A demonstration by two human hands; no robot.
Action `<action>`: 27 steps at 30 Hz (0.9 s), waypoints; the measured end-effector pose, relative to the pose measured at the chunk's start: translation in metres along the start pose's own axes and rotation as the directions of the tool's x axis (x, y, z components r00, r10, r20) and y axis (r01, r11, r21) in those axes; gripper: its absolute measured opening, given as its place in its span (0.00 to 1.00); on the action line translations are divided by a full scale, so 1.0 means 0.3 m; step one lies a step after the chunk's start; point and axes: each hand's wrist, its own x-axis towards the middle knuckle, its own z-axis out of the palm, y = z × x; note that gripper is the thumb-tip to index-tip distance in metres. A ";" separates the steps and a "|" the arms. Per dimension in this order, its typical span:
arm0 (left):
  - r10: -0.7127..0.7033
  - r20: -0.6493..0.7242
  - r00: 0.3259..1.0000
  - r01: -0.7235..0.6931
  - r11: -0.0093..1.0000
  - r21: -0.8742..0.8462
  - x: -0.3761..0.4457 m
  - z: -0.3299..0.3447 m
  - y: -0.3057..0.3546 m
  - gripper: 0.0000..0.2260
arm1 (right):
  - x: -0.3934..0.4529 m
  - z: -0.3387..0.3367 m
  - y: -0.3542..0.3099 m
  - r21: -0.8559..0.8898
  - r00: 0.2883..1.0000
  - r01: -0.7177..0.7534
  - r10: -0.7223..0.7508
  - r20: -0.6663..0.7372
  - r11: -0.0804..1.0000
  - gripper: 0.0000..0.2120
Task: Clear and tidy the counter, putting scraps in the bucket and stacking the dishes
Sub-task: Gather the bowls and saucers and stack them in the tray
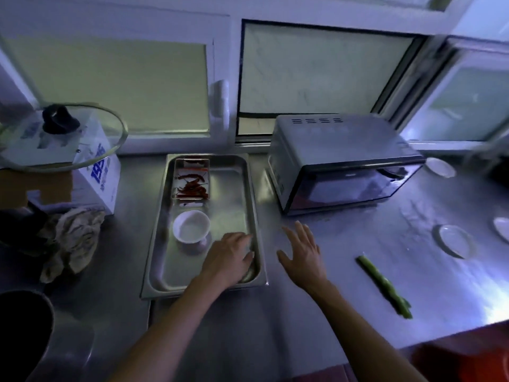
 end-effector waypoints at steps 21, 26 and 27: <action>0.437 0.191 0.879 -0.458 0.885 0.084 -0.050 0.440 1.240 0.24 | -0.891 -0.488 0.981 0.104 0.881 -0.454 0.463 -0.099 0.885 0.31; 0.511 0.264 0.818 -0.551 0.828 0.102 -0.079 0.548 1.477 0.24 | -1.064 -0.547 1.146 0.157 0.820 -0.534 0.554 -0.144 0.831 0.30; 0.518 0.280 0.808 -0.563 0.819 0.109 -0.079 0.566 1.514 0.25 | -1.088 -0.556 1.174 0.161 0.811 -0.544 0.566 -0.150 0.823 0.31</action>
